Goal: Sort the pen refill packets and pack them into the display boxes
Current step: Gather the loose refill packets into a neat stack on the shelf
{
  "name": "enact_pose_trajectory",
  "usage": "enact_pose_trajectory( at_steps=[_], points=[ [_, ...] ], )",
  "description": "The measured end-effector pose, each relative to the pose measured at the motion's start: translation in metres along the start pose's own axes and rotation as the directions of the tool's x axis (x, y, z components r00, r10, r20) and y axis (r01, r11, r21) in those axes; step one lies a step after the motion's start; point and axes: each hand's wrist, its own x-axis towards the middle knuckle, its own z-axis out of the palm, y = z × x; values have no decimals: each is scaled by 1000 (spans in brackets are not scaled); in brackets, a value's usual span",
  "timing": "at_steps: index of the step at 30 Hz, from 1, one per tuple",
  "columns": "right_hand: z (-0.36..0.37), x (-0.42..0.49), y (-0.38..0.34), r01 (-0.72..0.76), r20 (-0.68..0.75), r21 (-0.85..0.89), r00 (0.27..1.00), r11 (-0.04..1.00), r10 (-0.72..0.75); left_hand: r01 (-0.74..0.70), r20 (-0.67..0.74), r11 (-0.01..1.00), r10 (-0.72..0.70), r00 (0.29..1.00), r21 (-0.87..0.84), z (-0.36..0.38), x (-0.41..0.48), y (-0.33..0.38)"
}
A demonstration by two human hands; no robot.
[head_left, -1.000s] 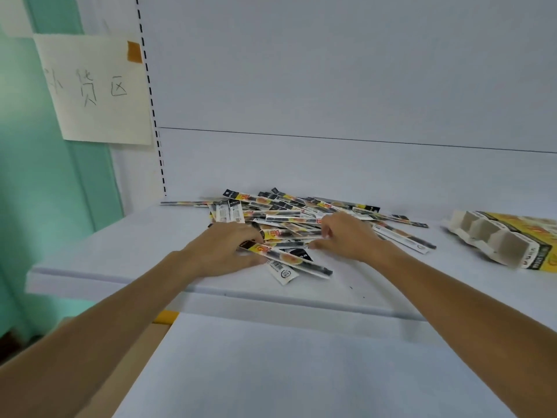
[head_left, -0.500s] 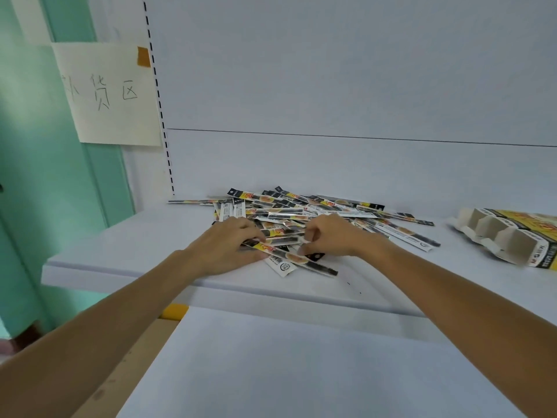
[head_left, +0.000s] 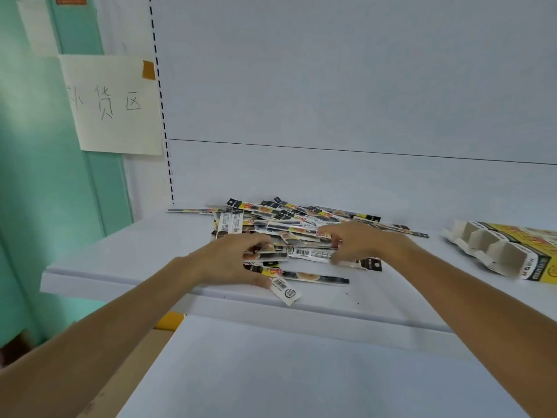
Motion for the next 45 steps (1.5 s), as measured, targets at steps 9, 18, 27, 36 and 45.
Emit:
enact_pose_trajectory(
  at_steps=[9,18,27,36,45],
  points=[
    [5,1,-3,-23,-56,-41,998,999,21,-33,-73,991,24,997,-129,8,1,7],
    [16,-6,-57,-42,24,42,999,998,41,-21,-236,956,94,967,294,5,6,2],
    [15,-13,-33,54,-119,186,992,981,-33,97,-153,995,-91,984,29,-10,-17,-51],
    [14,-21,-25,92,-106,82,991,992,-83,110,-115,993,-114,987,-36,-4,-16,-50],
    [33,-20,-60,162,-108,98,983,982,-151,123,-37,991,-121,992,45,-1,4,-19]
  ],
)
